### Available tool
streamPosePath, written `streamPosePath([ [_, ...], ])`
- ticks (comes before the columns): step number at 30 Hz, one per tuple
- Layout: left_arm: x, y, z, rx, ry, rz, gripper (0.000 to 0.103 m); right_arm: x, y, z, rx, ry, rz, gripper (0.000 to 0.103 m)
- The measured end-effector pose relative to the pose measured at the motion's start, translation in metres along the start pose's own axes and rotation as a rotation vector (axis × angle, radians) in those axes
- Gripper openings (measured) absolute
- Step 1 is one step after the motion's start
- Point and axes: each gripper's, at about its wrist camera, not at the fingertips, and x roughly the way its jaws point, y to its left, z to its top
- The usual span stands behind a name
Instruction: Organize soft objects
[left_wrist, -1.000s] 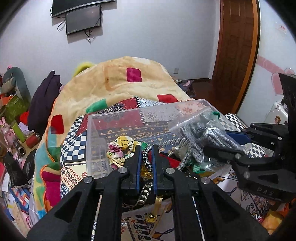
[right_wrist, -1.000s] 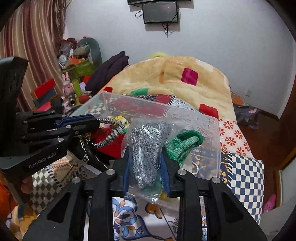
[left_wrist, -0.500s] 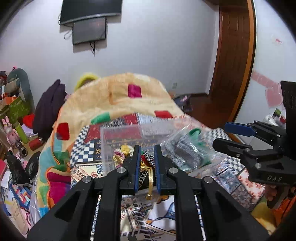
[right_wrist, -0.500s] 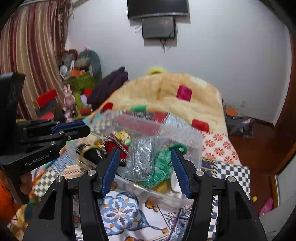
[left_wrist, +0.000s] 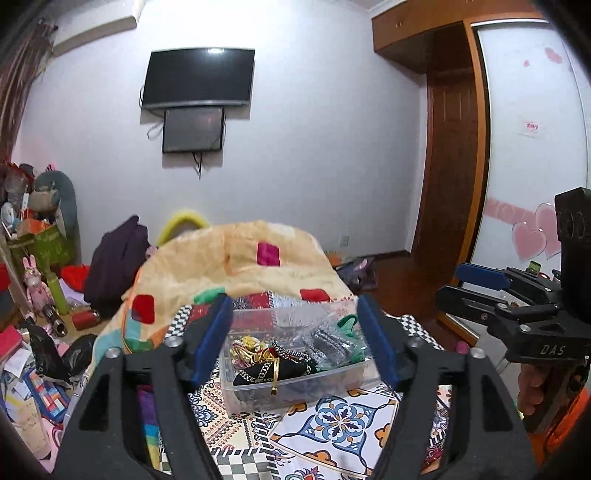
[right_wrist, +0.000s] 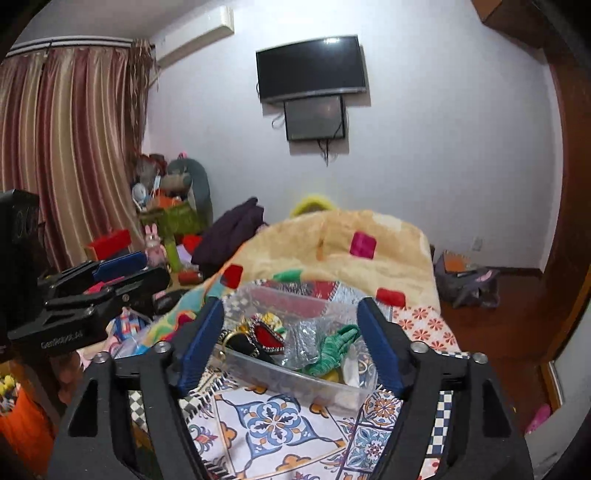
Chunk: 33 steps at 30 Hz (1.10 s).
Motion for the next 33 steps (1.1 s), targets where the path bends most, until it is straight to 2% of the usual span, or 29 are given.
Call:
streamPosePath([
  [1, -0.005, -0.001, 0.0, 0.001, -0.011, 0.003, 0.078, -0.003, 0.001, 0.0, 0.001, -0.01, -0.002, 0.081],
  [3, -0.012, -0.002, -0.001, -0.002, -0.028, 0.008, 0.091, -0.01, 0.004, 0.0, 0.007, -0.032, -0.006, 0.088],
  [6, -0.018, -0.002, -0.003, -0.012, -0.045, 0.014, 0.099, -0.014, 0.007, -0.002, 0.004, -0.048, -0.01, 0.094],
  [7, -0.019, -0.002, -0.004, -0.013, -0.047, 0.016, 0.099, -0.015, 0.008, -0.003, 0.003, -0.053, -0.015, 0.098],
  [10, -0.02, -0.003, -0.007, -0.009, -0.047, 0.024, 0.1, -0.017, 0.01, -0.005, 0.002, -0.069, -0.029, 0.102],
  [33, -0.015, -0.004, -0.013, 0.008, -0.038, 0.044, 0.1, -0.023, 0.006, -0.015, 0.016, -0.068, -0.033, 0.103],
])
